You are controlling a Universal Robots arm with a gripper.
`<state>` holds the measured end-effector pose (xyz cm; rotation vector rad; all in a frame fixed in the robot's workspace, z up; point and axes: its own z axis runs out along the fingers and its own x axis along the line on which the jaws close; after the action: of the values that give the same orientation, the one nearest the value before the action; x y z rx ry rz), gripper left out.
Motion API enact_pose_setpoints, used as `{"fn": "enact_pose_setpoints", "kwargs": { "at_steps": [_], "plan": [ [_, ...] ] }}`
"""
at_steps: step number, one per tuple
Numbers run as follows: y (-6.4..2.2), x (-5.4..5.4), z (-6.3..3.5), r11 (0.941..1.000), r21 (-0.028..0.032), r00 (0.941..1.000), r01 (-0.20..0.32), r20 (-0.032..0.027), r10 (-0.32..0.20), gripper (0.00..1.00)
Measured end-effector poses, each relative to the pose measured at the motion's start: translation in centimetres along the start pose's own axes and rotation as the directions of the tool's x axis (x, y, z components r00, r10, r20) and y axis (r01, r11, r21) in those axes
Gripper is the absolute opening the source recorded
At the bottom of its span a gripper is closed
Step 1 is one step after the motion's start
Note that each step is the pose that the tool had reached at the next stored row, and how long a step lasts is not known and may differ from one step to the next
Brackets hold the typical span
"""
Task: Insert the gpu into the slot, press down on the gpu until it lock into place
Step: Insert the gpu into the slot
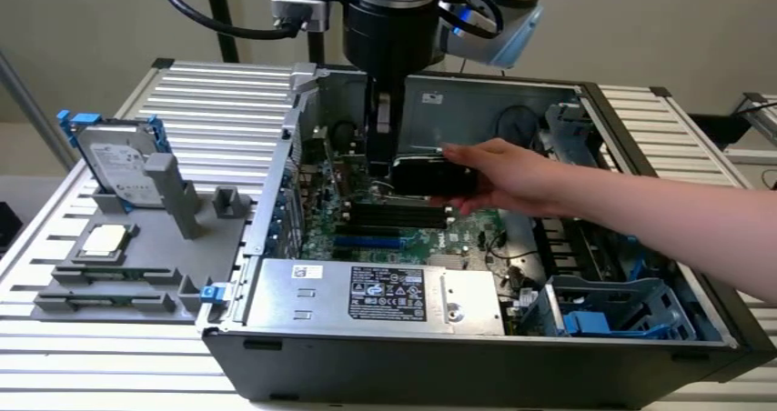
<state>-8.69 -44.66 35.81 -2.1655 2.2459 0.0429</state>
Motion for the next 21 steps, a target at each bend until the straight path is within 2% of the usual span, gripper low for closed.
{"fn": "enact_pose_setpoints", "kwargs": {
  "at_steps": [13,14,15,21],
  "plan": [
    [0.0,0.0,0.0,1.0,0.0,1.0,0.0,0.0001,0.0,0.42],
    [0.0,0.0,0.0,1.0,0.0,1.0,0.0,0.0001,0.0,0.4],
    [0.0,0.0,0.0,1.0,0.0,1.0,0.0,0.0001,0.0,0.33],
    [0.0,0.0,0.0,1.0,0.0,1.0,0.0,0.0,0.0,0.33]
  ]
}}
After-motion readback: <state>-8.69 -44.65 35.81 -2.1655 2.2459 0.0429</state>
